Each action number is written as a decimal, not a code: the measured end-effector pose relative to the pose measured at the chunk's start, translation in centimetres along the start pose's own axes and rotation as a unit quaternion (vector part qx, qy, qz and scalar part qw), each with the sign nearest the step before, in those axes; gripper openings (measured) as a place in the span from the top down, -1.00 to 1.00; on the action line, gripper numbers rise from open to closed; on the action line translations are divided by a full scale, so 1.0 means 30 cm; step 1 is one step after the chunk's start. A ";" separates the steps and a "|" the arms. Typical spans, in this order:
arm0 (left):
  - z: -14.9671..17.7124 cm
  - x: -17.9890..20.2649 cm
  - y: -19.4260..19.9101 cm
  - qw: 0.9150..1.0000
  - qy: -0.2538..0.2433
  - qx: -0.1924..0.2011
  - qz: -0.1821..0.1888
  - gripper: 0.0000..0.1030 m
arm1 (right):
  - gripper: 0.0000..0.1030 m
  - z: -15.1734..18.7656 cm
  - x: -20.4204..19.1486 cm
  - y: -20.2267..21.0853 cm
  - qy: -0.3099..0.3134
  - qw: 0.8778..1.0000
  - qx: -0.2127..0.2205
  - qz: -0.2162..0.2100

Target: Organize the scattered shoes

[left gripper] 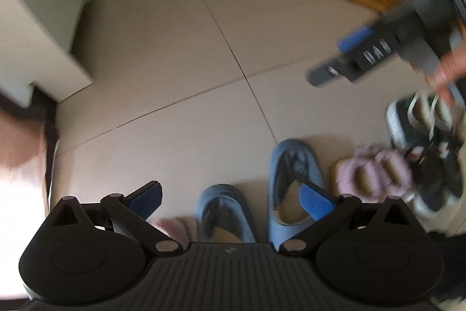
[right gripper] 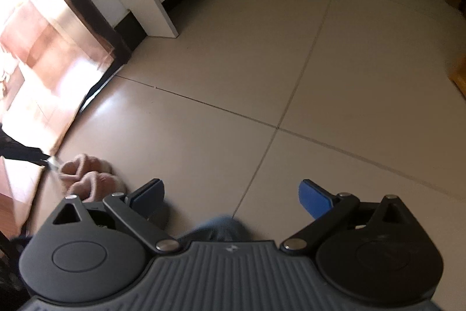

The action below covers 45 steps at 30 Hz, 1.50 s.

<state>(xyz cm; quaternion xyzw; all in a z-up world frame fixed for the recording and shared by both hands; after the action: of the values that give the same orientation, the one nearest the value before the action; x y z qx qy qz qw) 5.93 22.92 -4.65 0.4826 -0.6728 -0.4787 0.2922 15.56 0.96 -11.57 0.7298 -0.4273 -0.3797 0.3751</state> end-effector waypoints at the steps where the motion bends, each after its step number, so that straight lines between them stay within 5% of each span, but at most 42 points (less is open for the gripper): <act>1: 0.009 0.015 0.030 1.000 0.011 0.005 0.006 -1.00 | -0.92 0.020 0.007 0.029 -0.003 1.000 -0.001 0.005; 9: 0.032 0.307 0.258 0.992 0.114 0.004 0.057 -1.00 | -0.92 0.272 0.177 0.364 -0.060 0.994 -0.031 0.087; 15: 0.017 0.534 0.386 0.990 0.126 0.038 0.049 -1.00 | -0.92 0.401 0.251 0.643 -0.141 0.985 0.015 0.093; 19: 0.033 0.622 0.377 0.989 0.128 0.058 0.051 -1.00 | -0.92 0.495 0.248 0.784 -0.177 0.977 0.051 0.106; 22: 0.023 0.653 0.306 0.990 0.130 0.033 0.043 -1.00 | -0.92 0.555 0.245 0.860 -0.196 0.971 0.070 0.118; 25: -0.003 0.678 0.277 0.983 0.174 0.018 0.063 -1.00 | -0.92 0.631 0.242 0.944 -0.182 0.967 0.050 0.173; 28: 0.011 0.765 0.277 0.994 0.101 0.046 0.006 -1.00 | -0.92 0.656 0.260 1.053 -0.183 0.962 0.059 0.193; 33: 0.032 0.878 0.235 0.998 0.037 0.039 -0.013 -1.00 | -0.92 0.676 0.290 1.199 -0.210 0.947 0.113 0.213; 38: 0.021 0.941 0.184 0.999 0.019 0.031 -0.005 -1.00 | -0.92 0.704 0.352 1.151 -0.259 0.940 0.145 0.170; 42: 0.008 0.952 0.123 0.999 0.037 0.012 -0.014 -1.00 | -0.92 0.719 0.428 0.929 -0.223 0.959 0.077 0.155; 45: -0.003 0.948 0.089 0.998 0.051 -0.001 -0.027 -1.00 | -0.77 0.653 0.462 0.831 -0.239 0.968 0.015 0.072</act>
<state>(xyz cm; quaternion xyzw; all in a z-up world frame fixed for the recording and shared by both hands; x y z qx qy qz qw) -5.33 -3.33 -4.10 0.5235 -0.6433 -0.4622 0.3138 -5.21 -24.81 -1.48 0.5908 -0.5616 -0.5088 0.2769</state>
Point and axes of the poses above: each gripper's, at about its wrist camera, not at the fingertips, and y roughly against the way its jaws point, x to its right, z to its underside, the point moved 3 cm from there along -y, roughly the way its jaws point, and after that the axes turned 4 degrees about -x, right-handed, at the moved point
